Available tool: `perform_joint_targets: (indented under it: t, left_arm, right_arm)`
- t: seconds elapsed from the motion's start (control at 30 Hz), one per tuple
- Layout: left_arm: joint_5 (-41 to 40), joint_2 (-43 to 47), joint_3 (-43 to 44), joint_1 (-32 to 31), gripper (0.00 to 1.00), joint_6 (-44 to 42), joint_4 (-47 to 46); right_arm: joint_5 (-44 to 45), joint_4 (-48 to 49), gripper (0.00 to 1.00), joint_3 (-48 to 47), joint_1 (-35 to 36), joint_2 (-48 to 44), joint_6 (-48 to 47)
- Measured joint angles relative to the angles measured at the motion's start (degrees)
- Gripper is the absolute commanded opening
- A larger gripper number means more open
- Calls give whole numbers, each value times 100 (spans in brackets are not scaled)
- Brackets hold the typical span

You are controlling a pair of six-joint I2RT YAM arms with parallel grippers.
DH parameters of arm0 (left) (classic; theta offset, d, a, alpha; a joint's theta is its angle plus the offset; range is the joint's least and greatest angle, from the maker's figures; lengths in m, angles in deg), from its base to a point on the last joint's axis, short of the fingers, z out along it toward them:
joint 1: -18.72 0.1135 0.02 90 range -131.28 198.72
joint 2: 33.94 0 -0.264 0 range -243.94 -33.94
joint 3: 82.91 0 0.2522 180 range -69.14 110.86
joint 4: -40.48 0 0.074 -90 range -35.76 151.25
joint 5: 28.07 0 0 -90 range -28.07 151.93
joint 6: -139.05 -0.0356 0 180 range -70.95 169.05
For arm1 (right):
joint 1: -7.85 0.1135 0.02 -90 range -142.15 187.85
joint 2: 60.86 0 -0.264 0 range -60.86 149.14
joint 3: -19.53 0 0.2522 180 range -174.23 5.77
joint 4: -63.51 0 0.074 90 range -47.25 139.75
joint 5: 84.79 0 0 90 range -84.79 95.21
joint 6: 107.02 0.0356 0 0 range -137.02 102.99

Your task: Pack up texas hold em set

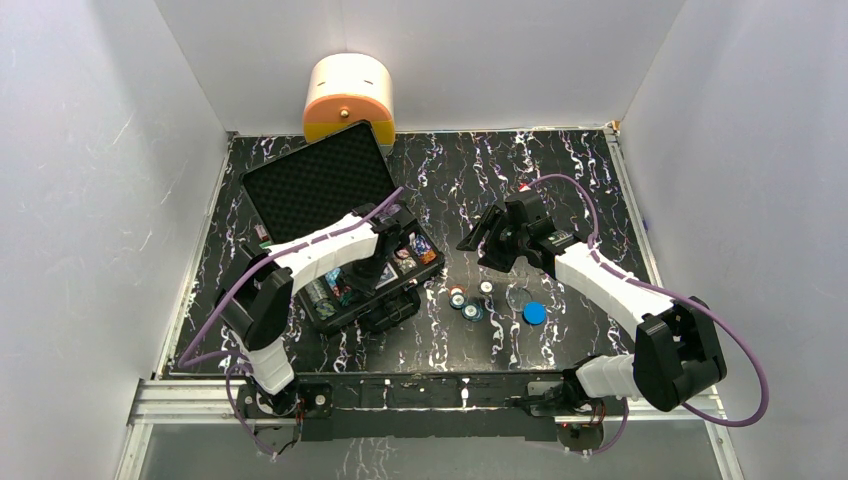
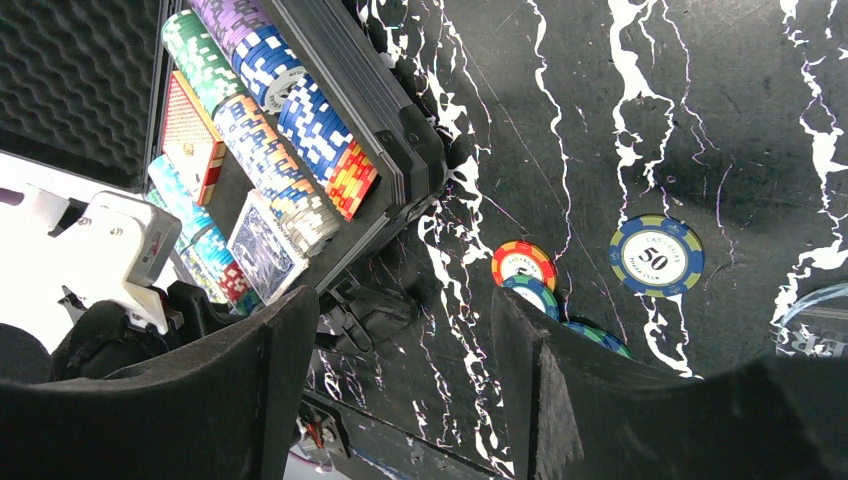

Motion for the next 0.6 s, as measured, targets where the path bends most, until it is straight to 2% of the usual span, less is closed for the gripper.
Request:
perform_joint_targets:
  t: [0.37, 0.6]
  left_arm:
    - [13, 66, 11, 4, 32, -37, -52]
    - [404, 678, 195, 4, 46, -260, -361]
  right_arm:
    - [-35, -4, 70, 0, 0, 0, -133]
    - [68, -470, 71, -90, 22, 188, -732]
